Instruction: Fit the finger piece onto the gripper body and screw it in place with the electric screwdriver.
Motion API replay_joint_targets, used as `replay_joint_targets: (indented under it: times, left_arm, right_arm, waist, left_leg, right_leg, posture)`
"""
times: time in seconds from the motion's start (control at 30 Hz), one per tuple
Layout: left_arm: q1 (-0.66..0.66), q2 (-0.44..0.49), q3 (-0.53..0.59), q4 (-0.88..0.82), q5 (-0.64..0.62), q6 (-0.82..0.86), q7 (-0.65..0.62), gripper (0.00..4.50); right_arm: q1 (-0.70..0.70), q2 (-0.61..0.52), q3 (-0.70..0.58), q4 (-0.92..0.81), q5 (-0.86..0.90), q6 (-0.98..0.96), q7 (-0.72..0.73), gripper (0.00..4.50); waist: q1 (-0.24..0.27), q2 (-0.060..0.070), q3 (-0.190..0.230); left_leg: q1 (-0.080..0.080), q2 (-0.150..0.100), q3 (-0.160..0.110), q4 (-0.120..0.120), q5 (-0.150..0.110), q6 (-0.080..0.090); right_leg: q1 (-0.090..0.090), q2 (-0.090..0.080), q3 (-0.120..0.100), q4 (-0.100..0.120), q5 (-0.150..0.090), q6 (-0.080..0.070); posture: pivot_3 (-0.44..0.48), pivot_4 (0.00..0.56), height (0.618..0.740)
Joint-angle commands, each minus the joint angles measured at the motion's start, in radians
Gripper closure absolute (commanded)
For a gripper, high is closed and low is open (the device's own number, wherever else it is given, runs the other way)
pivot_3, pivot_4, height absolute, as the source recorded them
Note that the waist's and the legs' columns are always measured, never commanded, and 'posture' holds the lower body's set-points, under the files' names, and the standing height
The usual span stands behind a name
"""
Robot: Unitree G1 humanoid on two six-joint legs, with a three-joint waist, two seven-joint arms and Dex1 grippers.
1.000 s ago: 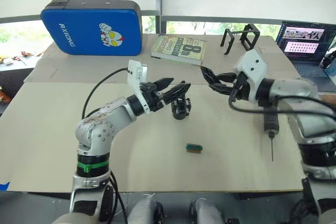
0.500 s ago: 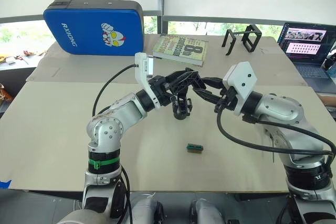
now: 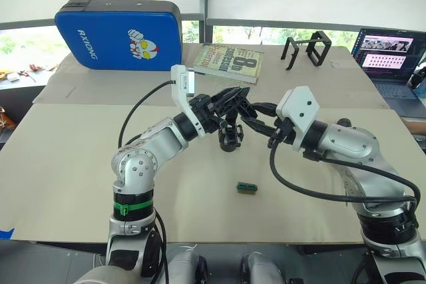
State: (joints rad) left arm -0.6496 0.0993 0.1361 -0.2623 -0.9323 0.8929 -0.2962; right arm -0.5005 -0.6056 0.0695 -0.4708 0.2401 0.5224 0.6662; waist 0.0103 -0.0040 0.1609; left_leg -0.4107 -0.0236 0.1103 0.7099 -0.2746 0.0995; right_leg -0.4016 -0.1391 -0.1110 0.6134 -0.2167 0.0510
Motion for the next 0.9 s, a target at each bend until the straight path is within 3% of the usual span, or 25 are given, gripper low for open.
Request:
replay_joint_targets:
  times: [0.03, 0.2, 0.27, 0.37, 0.4, 0.5, 0.6, 0.73, 0.9]
  left_arm:
    - [0.001, 0.006, -0.018, -0.025, -0.001, -0.011, -0.004, 4.5]
    - [-0.007, 0.024, -0.037, -0.001, 0.016, -0.024, -0.031, 4.5]
    - [-0.026, 0.061, -0.056, 0.014, 0.033, -0.029, -0.082, 4.5]
    - [-0.071, 0.171, -0.116, 0.043, 0.071, -0.039, -0.247, 4.5]
    - [-0.1, 0.24, -0.144, 0.062, 0.081, -0.04, -0.358, 4.5]
    - [-0.158, 0.356, -0.194, 0.118, 0.097, -0.048, -0.566, 4.5]
    - [-0.215, 0.442, -0.23, 0.178, 0.114, -0.055, -0.755, 4.5]
    - [-0.313, 0.45, -0.237, 0.295, 0.128, -0.05, -0.858, 4.5]
    - [-0.353, 0.45, -0.25, 0.355, 0.178, -0.064, -0.926, 4.5]
  right_arm:
    - [-0.03, 0.018, -0.02, -0.04, -0.004, -0.037, -0.024, 3.4]
    - [-0.033, 0.03, -0.035, -0.071, 0.01, -0.038, -0.011, 3.4]
    - [-0.014, 0.007, -0.055, -0.094, 0.071, -0.007, 0.045, 2.38]
    - [-0.026, -0.047, -0.124, -0.087, 0.201, 0.048, 0.143, 1.42]
    - [-0.069, -0.086, -0.161, -0.048, 0.323, 0.151, 0.208, 1.05]
    - [-0.156, -0.172, -0.204, 0.048, 0.543, 0.344, 0.331, 1.05]
    - [-0.25, -0.216, -0.165, 0.183, 0.622, 0.471, 0.41, 1.05]
    - [-0.367, -0.177, -0.081, 0.345, 0.614, 0.53, 0.459, 1.05]
    - [-0.43, -0.144, 0.005, 0.388, 0.559, 0.51, 0.492, 1.05]
  waist:
    - [0.001, 0.0, 0.0]
    - [0.001, 0.0, 0.0]
    - [0.001, 0.0, 0.0]
    - [0.0, 0.0, 0.0]
    - [-0.001, 0.0, 0.0]
    - [-0.005, 0.001, 0.0]
    - [-0.009, 0.001, 0.0]
    - [-0.01, 0.0, 0.001]
    - [-0.011, 0.0, 0.001]
  left_leg:
    - [0.0, 0.0, 0.0, 0.0, 0.0, 0.0]
    - [0.0, 0.0, 0.0, 0.0, 0.0, 0.0]
    - [0.0, 0.0, 0.0, 0.0, 0.0, 0.0]
    - [0.0, 0.0, 0.0, 0.0, 0.0, 0.0]
    - [0.0, 0.0, 0.0, 0.0, 0.0, 0.0]
    - [0.0, 0.001, 0.002, 0.0, 0.0, 0.0]
    - [0.001, 0.003, 0.002, -0.002, 0.0, 0.0]
    - [0.0, 0.003, 0.002, -0.002, 0.0, 0.0]
    - [-0.002, 0.003, 0.002, -0.002, 0.0, 0.0]
  right_leg:
    - [0.0, 0.0, 0.0, 0.0, 0.0, 0.0]
    - [0.0, 0.0, 0.001, 0.0, 0.0, 0.0]
    - [0.0, 0.0, 0.001, 0.0, 0.0, 0.0]
    - [0.0, 0.001, 0.001, 0.0, 0.0, 0.0]
    - [0.0, 0.002, 0.001, -0.001, 0.0, 0.0]
    - [-0.001, 0.003, 0.002, 0.0, 0.0, -0.001]
    - [-0.001, 0.004, 0.002, -0.001, 0.0, -0.002]
    - [-0.002, 0.004, 0.003, 0.0, 0.0, -0.003]
    - [-0.003, 0.003, 0.003, 0.0, 0.0, -0.002]
  posture:
    - [0.0, 0.15, 0.74]
    - [0.0, 0.15, 0.74]
    - [0.0, 0.15, 0.74]
    - [0.0, 0.15, 0.74]
    - [0.0, 0.15, 0.74]
    - [0.0, 0.15, 0.74]
    - [0.0, 0.15, 0.74]
    - [0.0, 0.15, 0.74]
    - [0.0, 0.15, 0.74]
